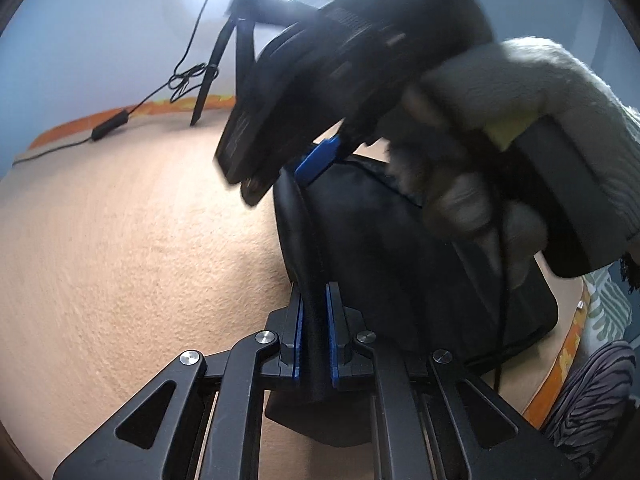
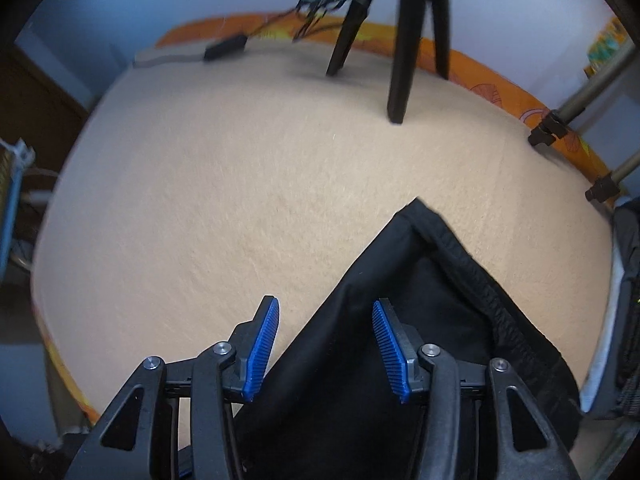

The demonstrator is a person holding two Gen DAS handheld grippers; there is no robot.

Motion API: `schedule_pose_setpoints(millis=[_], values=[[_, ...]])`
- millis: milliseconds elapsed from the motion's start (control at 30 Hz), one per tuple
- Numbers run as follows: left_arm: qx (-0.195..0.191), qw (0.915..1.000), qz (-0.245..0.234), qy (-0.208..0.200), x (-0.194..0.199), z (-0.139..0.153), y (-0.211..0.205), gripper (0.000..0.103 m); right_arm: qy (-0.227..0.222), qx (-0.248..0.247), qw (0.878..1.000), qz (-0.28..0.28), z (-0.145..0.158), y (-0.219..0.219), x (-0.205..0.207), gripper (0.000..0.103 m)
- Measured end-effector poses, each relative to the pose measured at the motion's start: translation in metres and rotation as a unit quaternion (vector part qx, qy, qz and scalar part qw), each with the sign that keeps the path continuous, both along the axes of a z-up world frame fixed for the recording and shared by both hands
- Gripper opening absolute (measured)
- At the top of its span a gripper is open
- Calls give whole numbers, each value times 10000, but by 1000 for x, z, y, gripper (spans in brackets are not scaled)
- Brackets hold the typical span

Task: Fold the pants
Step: 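Grasp the folded edge with the left gripper while the right gripper holds, then lift both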

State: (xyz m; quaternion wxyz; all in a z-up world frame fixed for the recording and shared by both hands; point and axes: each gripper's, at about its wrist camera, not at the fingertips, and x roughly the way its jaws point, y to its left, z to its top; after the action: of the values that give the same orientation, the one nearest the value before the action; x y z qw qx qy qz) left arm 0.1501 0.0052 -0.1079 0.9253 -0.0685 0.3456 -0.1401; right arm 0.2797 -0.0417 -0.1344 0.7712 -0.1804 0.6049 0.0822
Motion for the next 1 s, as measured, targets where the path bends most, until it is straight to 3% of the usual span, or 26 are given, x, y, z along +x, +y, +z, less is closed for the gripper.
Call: schedule_pose_setpoints(millis=[33,67,167,267,300,333,400,433,467,500,533,733,1000], values=[[-3,10000,-4,-7,0,1,-1,8,15,-77,10000,8,-3,2,0,46],[11,10000,5,-9,0,1,-2,8,-17,-185,9998,3,-6,4,-1,33],[41,10000,21,54,3,1,-3,9,-83,-153,9998,-30,-7,2,-3,18],[222,9996,163,94,7,-1,-3,23,-120,116,9997,-179,-2,-7,-4,4],[307,9993,174,133,7,-3,-5,34,-146,191,9995,-226,-1,-10,-5,3],[412,9989,199,141,8,-5,-7,39,-175,255,9992,-259,1,-13,-6,2],[588,9979,178,214,9,-11,-10,39,-241,366,9986,-310,4,-15,-9,2],[590,9978,132,282,11,-15,-11,36,-281,440,9980,-346,7,-18,-11,2],[519,9981,90,309,11,-16,-11,29,-310,507,9975,-371,10,-20,-14,2],[438,9986,62,301,11,-16,-10,15,-341,564,9971,-385,13,-22,-16,2],[385,9989,30,259,10,-13,-10,12,-373,611,9966,-396,14,-22,-18,1],[196,9991,-278,-249,-4,17,-22,8,-604,1158,9902,-501,42,-46,-35,1],[-198,9961,-625,-593,-27,49,-58,8,-1022,1683,9790,-525,96,-86,-69,1]])
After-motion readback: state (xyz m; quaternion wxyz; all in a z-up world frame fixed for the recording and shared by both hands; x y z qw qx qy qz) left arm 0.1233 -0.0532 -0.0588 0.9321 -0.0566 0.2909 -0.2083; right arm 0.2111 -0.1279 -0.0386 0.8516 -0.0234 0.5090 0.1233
